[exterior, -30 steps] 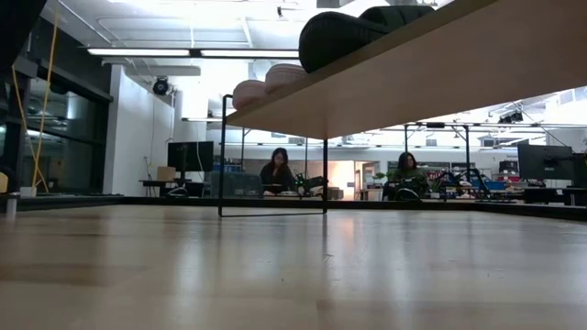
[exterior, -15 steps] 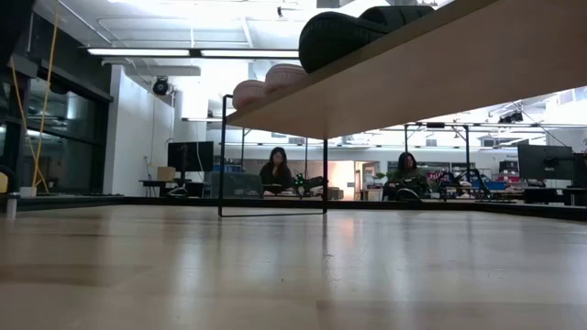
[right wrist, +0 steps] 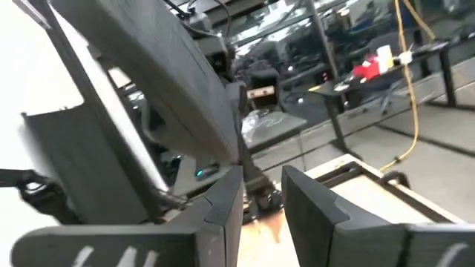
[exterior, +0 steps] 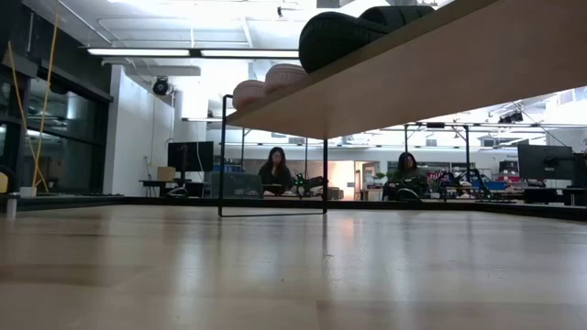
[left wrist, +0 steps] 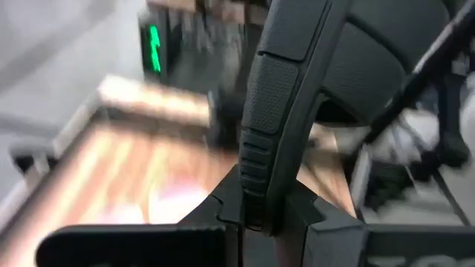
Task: Pick and place slides into the shelf
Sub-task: Put the black slide on the shelf
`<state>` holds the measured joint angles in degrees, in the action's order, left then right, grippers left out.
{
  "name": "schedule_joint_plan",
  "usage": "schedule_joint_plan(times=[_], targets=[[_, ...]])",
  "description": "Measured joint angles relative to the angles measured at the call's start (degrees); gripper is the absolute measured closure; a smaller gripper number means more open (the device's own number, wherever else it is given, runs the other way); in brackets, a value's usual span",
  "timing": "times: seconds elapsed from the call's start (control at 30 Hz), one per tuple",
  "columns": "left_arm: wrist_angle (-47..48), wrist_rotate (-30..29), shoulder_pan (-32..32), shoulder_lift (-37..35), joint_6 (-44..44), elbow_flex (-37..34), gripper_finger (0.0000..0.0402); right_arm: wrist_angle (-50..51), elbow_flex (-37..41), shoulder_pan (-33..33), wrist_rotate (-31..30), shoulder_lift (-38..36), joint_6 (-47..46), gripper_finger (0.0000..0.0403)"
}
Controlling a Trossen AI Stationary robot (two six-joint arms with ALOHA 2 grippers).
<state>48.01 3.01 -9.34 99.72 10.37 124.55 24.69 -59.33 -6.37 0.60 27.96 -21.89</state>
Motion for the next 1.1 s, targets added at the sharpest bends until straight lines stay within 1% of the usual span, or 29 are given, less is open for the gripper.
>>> schedule_joint_plan(times=[0.07,0.2,0.37,0.47,0.7,0.8,0.9,1.1], targets=[[5.25,1.78,-0.07,-0.21,1.68,0.0,0.0375,0.33,0.0,0.0,1.41,-0.2,-0.93,0.0317],[11.6,4.99,-0.07,-0.13,4.18,0.0,0.0376,1.1,0.0,0.02,5.39,0.04,-3.56,0.0317],[14.52,7.96,-0.02,-0.13,5.69,0.0,0.0376,3.62,0.02,0.02,9.3,0.63,-6.42,0.031],[15.84,9.56,-0.02,-0.13,6.95,0.0,0.0376,3.6,0.02,0.02,10.1,1.34,-6.64,0.029],[18.93,14.93,-0.09,-0.1,11.42,0.0,0.0376,3.39,0.02,0.02,11.47,3.48,-6.64,0.0217],[20.65,15.96,-0.07,-0.08,13.92,0.0,0.0376,3.35,0.02,0.02,12.64,4.49,-6.67,0.0195],[22.23,16.12,-0.07,-0.08,15.89,0.0,0.0376,3.28,0.02,0.02,13.56,5.44,-6.41,0.0186],[23.32,16.7,-0.09,0.0,18.45,0.0,0.0376,0.17,0.04,0.02,14.24,6.63,-5.15,0.0187]])
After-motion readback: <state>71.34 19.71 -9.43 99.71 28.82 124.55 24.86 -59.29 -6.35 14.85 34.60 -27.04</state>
